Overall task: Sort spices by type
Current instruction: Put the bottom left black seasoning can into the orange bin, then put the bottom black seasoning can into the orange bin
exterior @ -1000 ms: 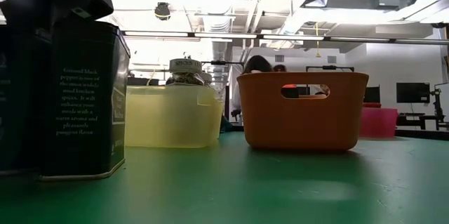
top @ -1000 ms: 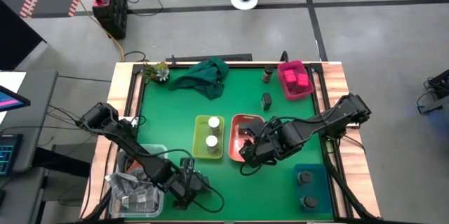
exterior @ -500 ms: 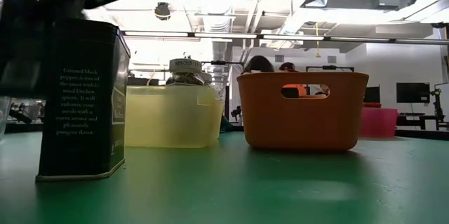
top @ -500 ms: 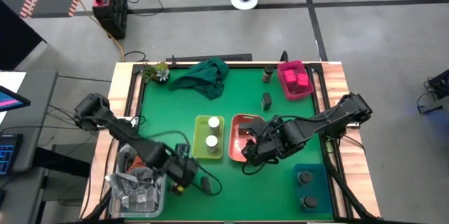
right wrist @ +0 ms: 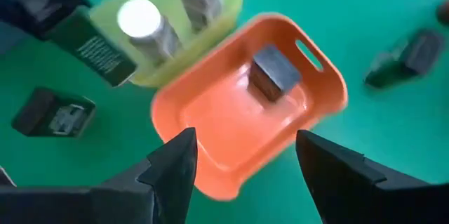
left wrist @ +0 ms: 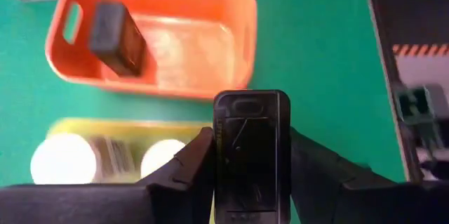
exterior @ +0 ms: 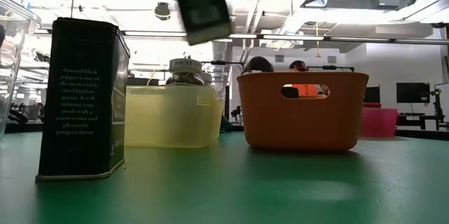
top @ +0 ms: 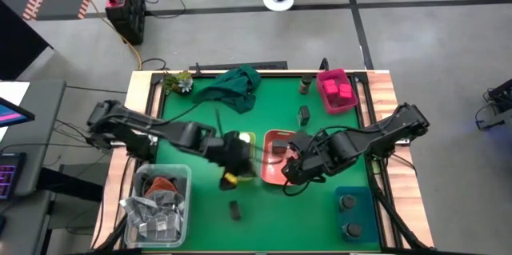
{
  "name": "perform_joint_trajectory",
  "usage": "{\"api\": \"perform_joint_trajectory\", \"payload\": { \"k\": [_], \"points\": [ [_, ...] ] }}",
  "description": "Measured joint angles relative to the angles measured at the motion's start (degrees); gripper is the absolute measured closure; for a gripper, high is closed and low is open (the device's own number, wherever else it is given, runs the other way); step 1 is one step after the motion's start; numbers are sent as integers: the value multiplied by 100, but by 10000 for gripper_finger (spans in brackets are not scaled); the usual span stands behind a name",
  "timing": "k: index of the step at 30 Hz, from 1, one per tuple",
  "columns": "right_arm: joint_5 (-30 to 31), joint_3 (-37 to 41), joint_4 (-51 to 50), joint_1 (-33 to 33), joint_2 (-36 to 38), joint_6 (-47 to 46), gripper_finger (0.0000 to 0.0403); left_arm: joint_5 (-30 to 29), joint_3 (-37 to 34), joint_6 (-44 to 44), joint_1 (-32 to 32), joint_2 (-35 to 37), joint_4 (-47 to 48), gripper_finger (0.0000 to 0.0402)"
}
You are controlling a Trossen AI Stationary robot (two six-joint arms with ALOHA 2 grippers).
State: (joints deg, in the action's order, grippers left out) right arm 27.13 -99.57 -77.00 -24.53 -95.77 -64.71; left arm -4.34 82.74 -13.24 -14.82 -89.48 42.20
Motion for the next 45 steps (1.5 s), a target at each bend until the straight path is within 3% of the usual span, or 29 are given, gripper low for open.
{"api": "perform_joint_trajectory", "payload": {
  "k": [8, 15, 29, 36, 45],
  "points": [
    [-21, 4, -769, -210, 368, -727, 133, 341, 585, 725, 731, -858, -686, 263],
    [-145, 4, -746, -489, 485, -1178, 133, 573, 1063, 1400, 891, -1717, -1029, 263],
    [49, 4, -802, -919, 457, -1893, 133, -239, 1441, 2394, 888, -2794, -859, 261],
    [165, 4, -758, -908, 457, -1949, 133, -668, 1439, 2292, 888, -2852, -842, 213],
    [186, 4, -724, -908, 457, -1947, 133, -725, 1439, 2162, 884, -2619, -805, 155]
  ]
}}
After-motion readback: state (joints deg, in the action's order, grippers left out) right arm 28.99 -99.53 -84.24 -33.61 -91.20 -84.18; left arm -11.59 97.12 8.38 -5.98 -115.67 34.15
